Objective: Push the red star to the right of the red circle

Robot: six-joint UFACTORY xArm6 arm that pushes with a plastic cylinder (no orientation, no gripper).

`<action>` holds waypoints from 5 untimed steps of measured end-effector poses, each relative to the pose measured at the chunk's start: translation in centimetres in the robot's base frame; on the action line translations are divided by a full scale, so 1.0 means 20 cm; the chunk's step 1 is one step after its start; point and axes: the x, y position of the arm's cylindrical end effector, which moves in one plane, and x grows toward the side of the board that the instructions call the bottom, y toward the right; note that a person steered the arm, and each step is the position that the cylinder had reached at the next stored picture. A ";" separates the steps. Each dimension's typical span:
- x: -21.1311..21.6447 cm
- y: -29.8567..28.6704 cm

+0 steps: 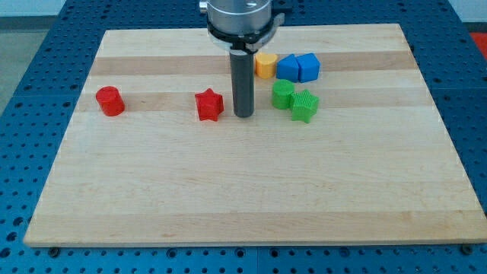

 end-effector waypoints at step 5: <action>-0.01 -0.71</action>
